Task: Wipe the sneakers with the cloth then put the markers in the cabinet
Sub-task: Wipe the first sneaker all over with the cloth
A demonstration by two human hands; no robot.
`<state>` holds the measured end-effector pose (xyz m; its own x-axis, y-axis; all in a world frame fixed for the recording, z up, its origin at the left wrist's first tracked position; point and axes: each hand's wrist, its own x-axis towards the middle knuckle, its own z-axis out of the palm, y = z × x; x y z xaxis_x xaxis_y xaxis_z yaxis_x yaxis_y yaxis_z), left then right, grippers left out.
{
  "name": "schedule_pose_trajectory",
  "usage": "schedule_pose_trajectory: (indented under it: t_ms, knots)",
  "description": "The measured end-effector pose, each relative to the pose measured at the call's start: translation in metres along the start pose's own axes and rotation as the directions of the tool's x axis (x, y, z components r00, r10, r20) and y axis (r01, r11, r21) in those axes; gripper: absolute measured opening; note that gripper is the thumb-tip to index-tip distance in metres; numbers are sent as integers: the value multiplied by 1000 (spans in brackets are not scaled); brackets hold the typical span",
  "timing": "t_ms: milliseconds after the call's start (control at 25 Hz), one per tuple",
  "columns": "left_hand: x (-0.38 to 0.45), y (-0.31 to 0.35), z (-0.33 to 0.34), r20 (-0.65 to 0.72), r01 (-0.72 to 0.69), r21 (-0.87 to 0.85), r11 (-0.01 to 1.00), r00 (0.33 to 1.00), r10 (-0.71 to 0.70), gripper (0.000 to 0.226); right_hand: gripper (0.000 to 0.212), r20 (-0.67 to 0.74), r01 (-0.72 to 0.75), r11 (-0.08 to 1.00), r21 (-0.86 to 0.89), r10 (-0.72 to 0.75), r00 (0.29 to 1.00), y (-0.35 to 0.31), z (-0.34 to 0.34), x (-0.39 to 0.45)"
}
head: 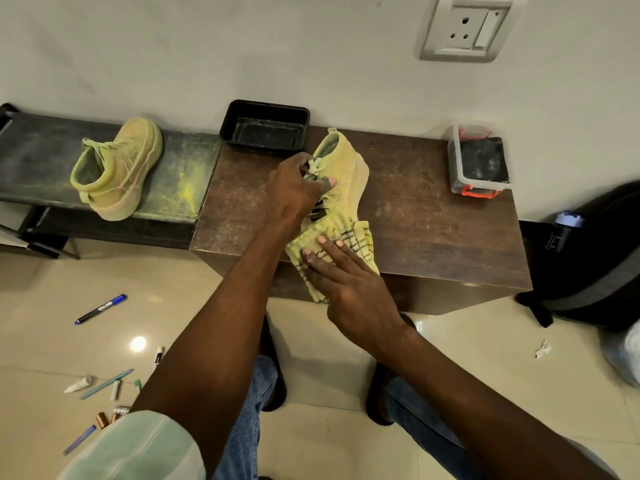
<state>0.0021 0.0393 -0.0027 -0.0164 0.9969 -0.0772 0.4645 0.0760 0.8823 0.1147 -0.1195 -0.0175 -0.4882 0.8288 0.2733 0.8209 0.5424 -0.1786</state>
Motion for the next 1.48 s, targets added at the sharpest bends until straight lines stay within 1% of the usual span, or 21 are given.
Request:
schedule_pose_trajectory:
  t_ms: [80,200,240,320,440,520,600,680,760,840,880,920,960,1000,1040,1120,1160,1200,1240,1360,1480]
  knots:
    - [-1,1,3,12,-10,-26,1000,1000,10,27,51,-18,-15,1000,-15,15,1000,11,0,0]
    - [-1,0,6,4,-38,0,999,999,38,24,52,-109,-303,939,160,322,940,38,-4,7]
    - [-1,0,7,0,-38,10,999,999,38,24,56,-107,-347,920,183,369,923,39,-4,8]
    - [-1,0,7,-23,-32,13,999,999,32,23,58,-93,-310,943,121,322,942,28,-3,9]
    - [-2,-6,1,-51,-17,-79,997,999,13,20,54,-46,-55,998,-4,55,997,2,7,-3]
    - [-2,-9,-3,-35,-9,-155,988,999,3,20,51,-50,40,999,6,-40,998,8,8,-8]
    - [0,-12,-5,-16,-29,-157,987,1000,27,23,55,-97,-122,984,133,135,986,27,9,-5]
    - [2,-13,-5,-6,-22,-156,987,1000,21,27,68,-84,-402,852,336,452,888,52,5,4]
    - [3,-15,-4,-9,-9,-172,985,1000,8,27,73,-17,-497,751,434,558,829,51,-1,11]
    - [2,-15,-4,-14,-8,-196,980,1000,5,24,69,-49,-368,862,349,409,911,23,2,12]
    - [2,-16,-5,-17,4,-212,977,1000,-8,24,64,-78,-209,940,268,238,968,9,7,7]
    - [2,-16,-5,-18,16,-227,974,1000,-20,24,59,-90,-50,981,189,68,994,1,7,2]
    - [2,-16,-5,-16,19,-240,971,1000,-24,24,57,-103,34,988,149,-19,995,5,8,0]
    - [3,-16,-6,-12,13,-244,970,1000,-16,24,58,-120,5,988,157,14,993,16,10,-1]
    - [3,-16,-6,-8,4,-244,970,1000,-6,24,61,-122,-148,963,224,179,976,32,10,0]
    - [2,-17,-7,-7,3,-241,971,1000,-5,24,67,-49,-499,754,428,570,820,63,8,4]
    - [3,-18,-7,-4,9,-246,969,1000,-11,23,67,-2,-553,658,510,644,765,65,7,4]
    - [4,-20,-7,0,13,-256,967,1000,-14,22,67,11,-542,651,531,634,773,57,6,6]
    - [5,-22,-7,0,22,-270,963,1000,-23,22,68,-5,-477,697,535,567,824,44,10,6]
    - [10,-33,-13,-8,77,-318,945,996,-84,19,74,-97,-220,891,398,279,955,19,15,-1]
    - [10,-37,-16,12,99,-337,936,995,-101,18,66,-231,-105,943,314,183,956,25,4,0]
